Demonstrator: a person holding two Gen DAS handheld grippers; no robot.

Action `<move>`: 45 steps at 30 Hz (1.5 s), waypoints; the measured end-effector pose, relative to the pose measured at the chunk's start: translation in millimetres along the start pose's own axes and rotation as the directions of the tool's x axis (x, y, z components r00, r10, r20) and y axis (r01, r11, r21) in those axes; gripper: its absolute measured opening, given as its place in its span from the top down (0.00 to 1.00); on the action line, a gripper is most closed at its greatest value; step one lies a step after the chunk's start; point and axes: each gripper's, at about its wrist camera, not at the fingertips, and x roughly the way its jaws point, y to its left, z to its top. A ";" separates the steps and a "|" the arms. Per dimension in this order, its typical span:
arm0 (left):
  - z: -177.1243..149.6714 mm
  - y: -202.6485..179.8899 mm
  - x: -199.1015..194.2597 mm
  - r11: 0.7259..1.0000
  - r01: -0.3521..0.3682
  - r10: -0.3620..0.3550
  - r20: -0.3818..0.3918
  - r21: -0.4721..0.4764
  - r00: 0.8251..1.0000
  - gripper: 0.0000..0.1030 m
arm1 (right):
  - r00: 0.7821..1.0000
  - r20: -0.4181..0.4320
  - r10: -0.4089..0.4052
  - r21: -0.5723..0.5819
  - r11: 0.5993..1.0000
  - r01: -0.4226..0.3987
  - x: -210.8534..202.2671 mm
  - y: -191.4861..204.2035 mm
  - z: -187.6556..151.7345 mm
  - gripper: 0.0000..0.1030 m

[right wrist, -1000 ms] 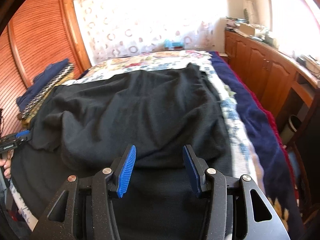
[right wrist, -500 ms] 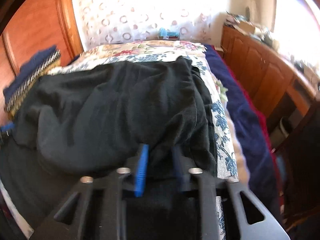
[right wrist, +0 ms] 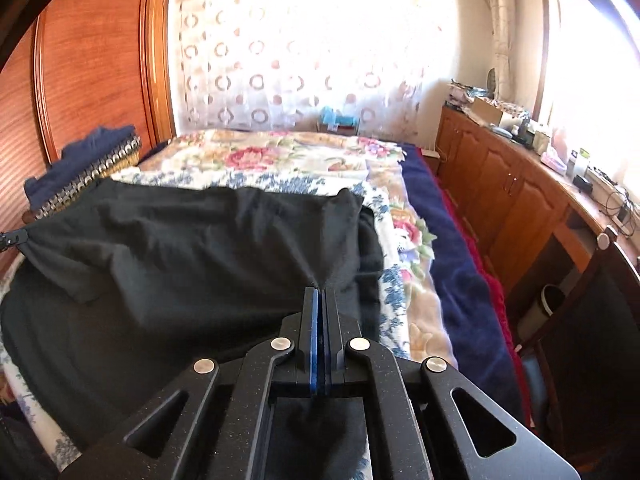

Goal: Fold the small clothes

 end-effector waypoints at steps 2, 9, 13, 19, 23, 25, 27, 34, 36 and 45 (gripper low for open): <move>-0.5 3.9 -8.2 1.000 0.008 -0.008 0.013 -0.009 1.000 0.93 | 1.000 0.017 0.004 0.005 1.000 -0.004 -12.8 -3.8 -4.4 0.99; 0.0 10.9 -30.9 0.999 0.035 -0.033 0.048 -0.040 0.998 0.93 | 0.997 0.074 0.038 0.013 0.999 -0.039 -56.8 -5.8 -10.4 0.99; 0.0 18.7 -51.2 0.997 0.048 -0.043 0.077 -0.057 0.996 0.93 | 0.989 0.116 0.095 0.026 0.995 -0.098 -84.6 -11.6 -13.6 0.99; -23.2 22.3 -29.0 0.999 -0.004 0.003 -0.019 -0.042 1.000 0.93 | 0.996 0.038 0.077 0.004 0.997 -0.077 -63.6 -17.3 -36.2 0.99; -42.9 26.5 -14.2 0.999 -0.034 0.031 -0.081 -0.034 0.996 0.93 | 0.996 -0.059 0.060 0.037 0.998 -0.058 -35.0 -20.5 -65.1 0.99; -47.9 27.5 -11.6 0.999 -0.033 0.030 -0.094 -0.033 0.995 0.92 | 0.994 -0.085 0.065 0.065 0.996 -0.059 -26.5 -25.1 -76.2 0.99; -49.5 25.8 -14.4 0.999 -0.043 0.040 -0.091 -0.025 0.995 0.77 | 0.993 -0.104 0.051 0.081 0.996 -0.043 -21.3 -28.8 -82.1 0.96; -43.4 3.0 -29.1 0.999 -0.020 0.022 -0.038 0.048 0.999 0.33 | 0.991 -0.073 0.115 0.084 0.991 -0.108 -18.4 -15.5 -73.5 0.76; -41.3 -10.5 -31.1 0.997 0.008 -0.006 -0.030 0.079 1.000 0.25 | 0.989 -0.070 0.131 0.065 0.990 -0.127 -20.4 -5.8 -75.8 0.61; -51.7 -49.5 -15.4 0.990 0.061 -0.052 -0.071 0.129 0.996 0.25 | 0.989 -0.128 0.075 0.052 0.996 -0.068 -11.0 -9.5 -102.6 0.59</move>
